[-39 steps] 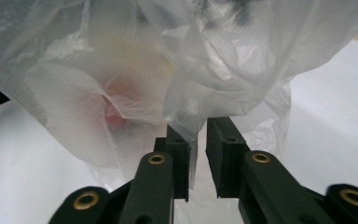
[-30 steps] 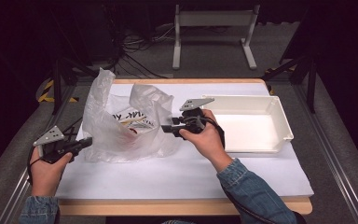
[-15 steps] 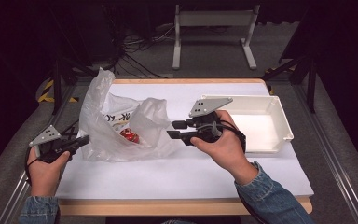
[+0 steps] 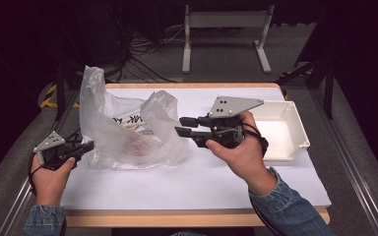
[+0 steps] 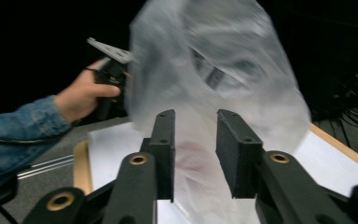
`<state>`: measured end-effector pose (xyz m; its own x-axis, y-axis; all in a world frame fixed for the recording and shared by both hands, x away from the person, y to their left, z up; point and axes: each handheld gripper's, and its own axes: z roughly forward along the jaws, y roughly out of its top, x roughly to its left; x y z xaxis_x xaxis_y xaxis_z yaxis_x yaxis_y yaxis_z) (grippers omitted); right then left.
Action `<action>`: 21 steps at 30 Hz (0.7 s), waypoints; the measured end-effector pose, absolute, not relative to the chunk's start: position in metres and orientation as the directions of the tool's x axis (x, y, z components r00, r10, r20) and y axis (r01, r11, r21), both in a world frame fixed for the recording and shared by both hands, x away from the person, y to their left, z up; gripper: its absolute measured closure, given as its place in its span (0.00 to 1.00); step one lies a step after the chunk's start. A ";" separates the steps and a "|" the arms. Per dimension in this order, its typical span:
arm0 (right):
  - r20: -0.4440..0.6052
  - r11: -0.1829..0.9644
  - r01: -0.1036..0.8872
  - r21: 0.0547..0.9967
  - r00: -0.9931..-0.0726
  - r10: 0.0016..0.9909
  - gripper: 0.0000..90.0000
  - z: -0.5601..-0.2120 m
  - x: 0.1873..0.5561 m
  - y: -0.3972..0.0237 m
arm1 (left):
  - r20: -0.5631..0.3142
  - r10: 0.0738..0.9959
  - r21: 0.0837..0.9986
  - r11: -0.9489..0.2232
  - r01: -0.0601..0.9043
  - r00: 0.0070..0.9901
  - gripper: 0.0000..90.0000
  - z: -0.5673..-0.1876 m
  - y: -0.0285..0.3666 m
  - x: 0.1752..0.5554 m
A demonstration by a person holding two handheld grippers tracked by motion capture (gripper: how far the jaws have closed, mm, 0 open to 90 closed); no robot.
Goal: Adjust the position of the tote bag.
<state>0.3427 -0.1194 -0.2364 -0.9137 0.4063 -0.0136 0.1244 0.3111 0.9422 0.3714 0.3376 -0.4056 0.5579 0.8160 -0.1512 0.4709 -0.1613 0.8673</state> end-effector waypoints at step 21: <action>-0.078 0.450 0.121 0.885 -0.913 0.400 0.94 -0.274 0.382 -0.044 | -0.177 0.781 0.848 -0.188 0.495 0.599 0.99 -0.412 0.337 0.375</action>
